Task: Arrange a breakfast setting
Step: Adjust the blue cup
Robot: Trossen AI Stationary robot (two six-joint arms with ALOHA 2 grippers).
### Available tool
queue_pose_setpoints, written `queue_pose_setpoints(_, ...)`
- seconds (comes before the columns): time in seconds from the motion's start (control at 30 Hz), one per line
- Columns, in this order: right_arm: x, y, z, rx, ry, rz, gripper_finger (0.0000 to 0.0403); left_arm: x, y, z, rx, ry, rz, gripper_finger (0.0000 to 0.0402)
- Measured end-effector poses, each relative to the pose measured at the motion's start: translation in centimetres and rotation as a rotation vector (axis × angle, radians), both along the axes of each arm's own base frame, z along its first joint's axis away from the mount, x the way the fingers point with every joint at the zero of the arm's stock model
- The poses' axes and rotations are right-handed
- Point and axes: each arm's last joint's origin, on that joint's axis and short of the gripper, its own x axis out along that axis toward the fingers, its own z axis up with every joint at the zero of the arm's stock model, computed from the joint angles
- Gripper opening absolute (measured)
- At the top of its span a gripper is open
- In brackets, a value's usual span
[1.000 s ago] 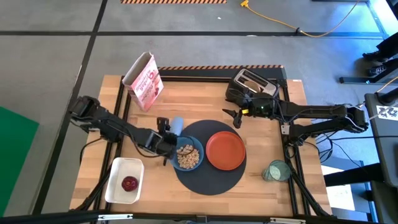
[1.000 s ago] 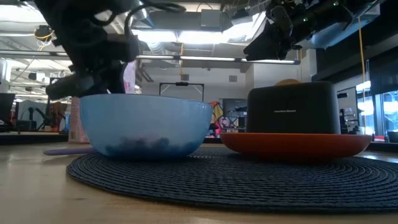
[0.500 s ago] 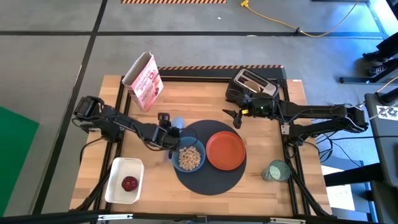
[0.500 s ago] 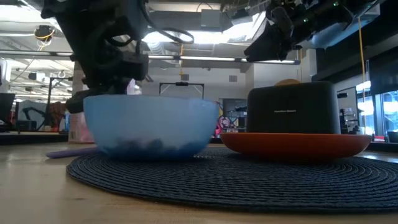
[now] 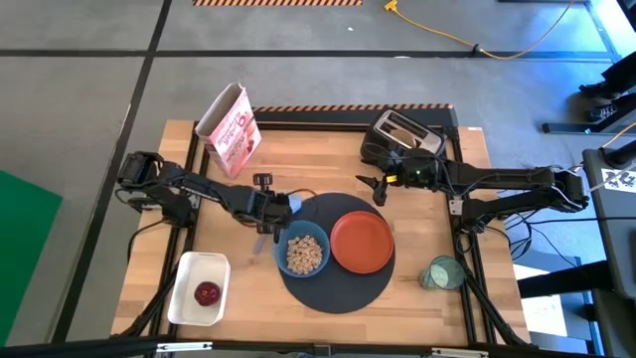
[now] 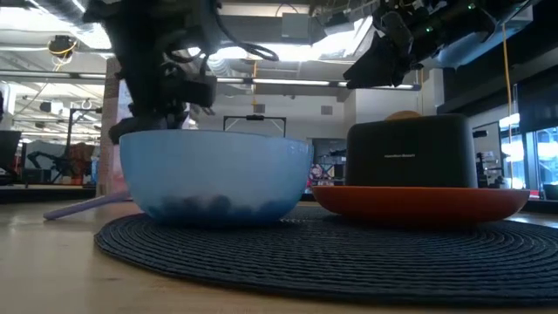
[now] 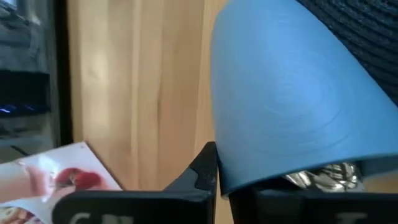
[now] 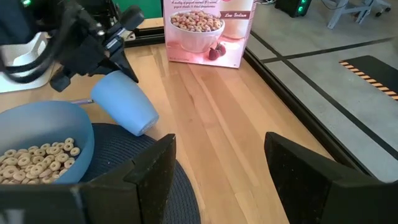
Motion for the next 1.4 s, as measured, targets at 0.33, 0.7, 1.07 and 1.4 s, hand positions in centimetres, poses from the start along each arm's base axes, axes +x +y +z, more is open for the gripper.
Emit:
queue_pose_setpoints(0.33,0.0,0.0,0.0,0.0,0.0,-0.001,0.0237,1.3,4.5,4.1,-0.281,0.024,0.149,0.0011)
queue_pose_setpoints(0.7,0.0,0.0,0.0,0.0,0.0,-0.001,0.0237,0.9,11.1,6.2,-0.475,-0.15,0.487,0.0011)
queue_pose_setpoints(1.07,0.0,0.0,0.0,-0.001,0.0,0.0,0.0237,0.9,14.5,8.9,-0.556,-0.133,0.599,0.0011)
queue_pose_setpoints(1.4,0.0,0.0,0.0,-0.001,0.001,0.0,0.0237,3.6,16.1,5.9,-0.571,0.123,0.478,0.0011)
